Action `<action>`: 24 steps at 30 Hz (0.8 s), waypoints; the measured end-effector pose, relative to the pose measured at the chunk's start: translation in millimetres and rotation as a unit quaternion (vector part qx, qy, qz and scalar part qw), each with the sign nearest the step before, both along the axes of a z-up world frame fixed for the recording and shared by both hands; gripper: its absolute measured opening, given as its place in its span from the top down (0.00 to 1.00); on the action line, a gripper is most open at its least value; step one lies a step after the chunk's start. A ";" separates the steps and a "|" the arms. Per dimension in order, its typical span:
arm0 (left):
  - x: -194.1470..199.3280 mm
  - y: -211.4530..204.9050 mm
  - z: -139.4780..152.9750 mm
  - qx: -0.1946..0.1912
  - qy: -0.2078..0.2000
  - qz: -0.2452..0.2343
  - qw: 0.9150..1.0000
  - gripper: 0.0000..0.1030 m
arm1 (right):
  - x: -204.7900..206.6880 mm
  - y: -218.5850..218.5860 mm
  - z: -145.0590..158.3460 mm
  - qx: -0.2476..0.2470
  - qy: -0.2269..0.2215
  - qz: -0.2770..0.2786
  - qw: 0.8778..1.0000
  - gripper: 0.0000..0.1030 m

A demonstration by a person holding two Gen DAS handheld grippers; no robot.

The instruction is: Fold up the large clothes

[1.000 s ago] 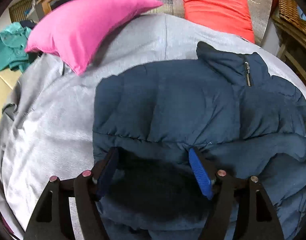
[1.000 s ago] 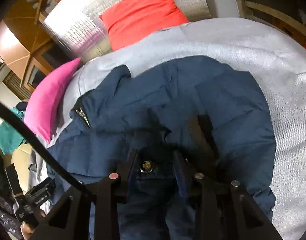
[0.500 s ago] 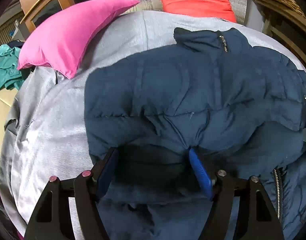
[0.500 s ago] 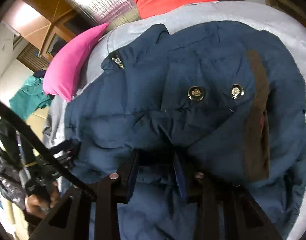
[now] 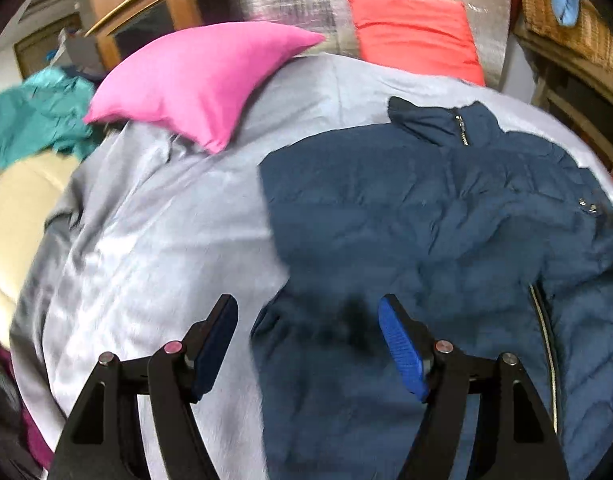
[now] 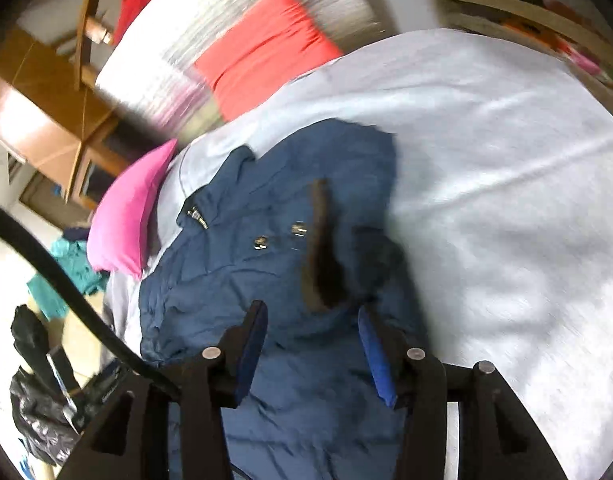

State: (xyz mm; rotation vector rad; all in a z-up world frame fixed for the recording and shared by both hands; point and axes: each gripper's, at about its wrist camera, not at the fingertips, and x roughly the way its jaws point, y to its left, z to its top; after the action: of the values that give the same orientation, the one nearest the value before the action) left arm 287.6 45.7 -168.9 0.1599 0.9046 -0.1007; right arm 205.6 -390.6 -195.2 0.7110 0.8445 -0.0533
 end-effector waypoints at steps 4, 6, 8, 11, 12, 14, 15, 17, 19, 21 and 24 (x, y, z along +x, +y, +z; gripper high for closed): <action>-43.2 27.7 3.0 -0.028 -0.011 0.007 1.000 0.28 | -45.7 -5.0 -4.5 0.022 -0.012 -0.008 1.000 0.49; -70.6 38.2 1.4 -0.035 -0.021 0.005 0.999 0.28 | -71.7 0.2 -6.2 0.030 -0.022 -0.005 0.999 0.48; -93.6 45.6 -0.5 -0.037 -0.020 -0.003 0.999 0.29 | -92.6 7.9 -11.3 0.036 -0.026 0.001 0.999 0.48; -131.9 56.2 -8.4 -0.046 -0.012 -0.009 0.999 0.28 | -125.7 21.6 -21.0 0.042 -0.029 0.017 0.999 0.47; -146.4 60.5 -12.6 -0.052 -0.007 -0.012 0.999 0.28 | -137.5 25.5 -23.6 0.043 -0.028 0.020 0.998 0.44; -163.0 67.7 -20.1 -0.057 0.006 -0.011 0.998 0.28 | -154.4 35.0 -31.6 0.045 -0.017 0.024 0.999 0.39; -170.4 71.0 -24.7 -0.057 0.014 -0.010 0.998 0.28 | -159.6 37.7 -34.9 0.040 -0.010 0.025 0.999 0.39; -183.7 78.4 -34.6 -0.062 0.031 -0.003 0.998 0.28 | -171.0 41.1 -41.0 0.032 0.002 0.025 0.999 0.39; -190.4 85.2 -44.8 -0.082 0.054 0.006 0.995 0.28 | -179.8 42.5 -47.6 0.020 0.013 0.018 1.000 0.37; -194.5 92.4 -56.3 -0.112 0.086 0.019 0.990 0.28 | -181.5 46.0 -57.4 0.005 0.030 0.010 1.000 0.37; -198.0 93.2 -64.1 -0.133 0.105 0.029 0.985 0.28 | -178.4 61.5 -61.3 -0.046 0.035 0.019 0.998 0.36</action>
State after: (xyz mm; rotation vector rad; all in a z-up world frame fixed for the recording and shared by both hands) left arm 89.7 138.9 -233.0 -0.1272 1.0946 -0.1855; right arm 27.2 -329.2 -256.5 0.6102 0.9166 -0.0826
